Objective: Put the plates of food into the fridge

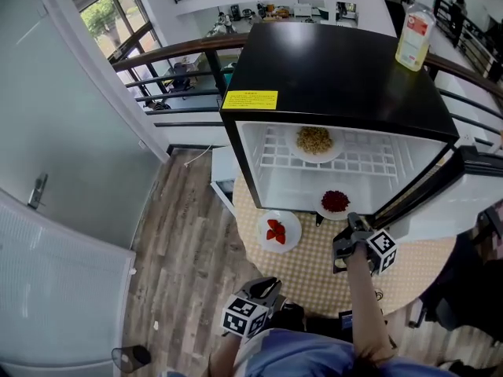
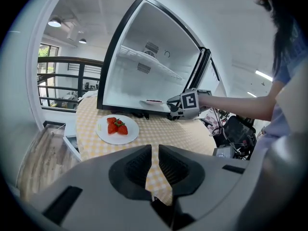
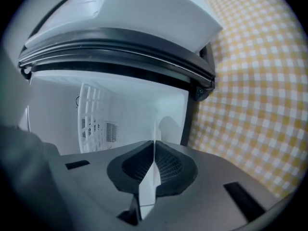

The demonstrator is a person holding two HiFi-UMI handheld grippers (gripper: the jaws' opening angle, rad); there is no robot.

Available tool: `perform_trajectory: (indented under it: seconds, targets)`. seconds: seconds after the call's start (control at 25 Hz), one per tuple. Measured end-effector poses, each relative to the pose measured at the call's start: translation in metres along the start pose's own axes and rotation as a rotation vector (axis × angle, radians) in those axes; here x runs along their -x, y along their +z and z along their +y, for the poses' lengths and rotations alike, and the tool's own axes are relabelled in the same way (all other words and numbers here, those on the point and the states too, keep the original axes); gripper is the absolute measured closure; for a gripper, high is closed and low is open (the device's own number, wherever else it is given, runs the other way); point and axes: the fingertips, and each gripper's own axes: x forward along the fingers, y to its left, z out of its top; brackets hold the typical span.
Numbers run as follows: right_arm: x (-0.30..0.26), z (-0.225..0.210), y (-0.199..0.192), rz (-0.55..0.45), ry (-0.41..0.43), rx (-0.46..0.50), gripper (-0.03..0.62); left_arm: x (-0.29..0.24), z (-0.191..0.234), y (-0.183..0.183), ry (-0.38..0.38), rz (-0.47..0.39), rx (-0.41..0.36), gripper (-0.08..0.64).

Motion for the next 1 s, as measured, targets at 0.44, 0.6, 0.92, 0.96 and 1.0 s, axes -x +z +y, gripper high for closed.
perform_trajectory:
  seconds: [0.44,0.6,0.92,0.96,1.0]
  targets:
    - [-0.032,-0.004,0.023,-0.136,-0.054,0.004,0.569,0.019,0.013,-0.011,0.037,-0.001,0.028,0.518]
    - [-0.045,-0.004,0.031,-0.153,-0.096,0.062,0.569,0.026,0.017,-0.015,0.058,0.001,0.054,0.518]
    - [-0.053,-0.011,0.038,-0.154,-0.184,0.215,0.564,0.034,0.02,-0.021,0.091,-0.003,0.084,0.518]
    - [-0.052,-0.012,0.038,-0.152,-0.191,0.227,0.532,0.034,0.02,-0.021,0.094,-0.005,0.086,0.518]
    - [-0.05,-0.012,0.038,-0.15,-0.187,0.24,0.491,0.034,0.02,-0.021,0.097,-0.011,0.083,0.518]
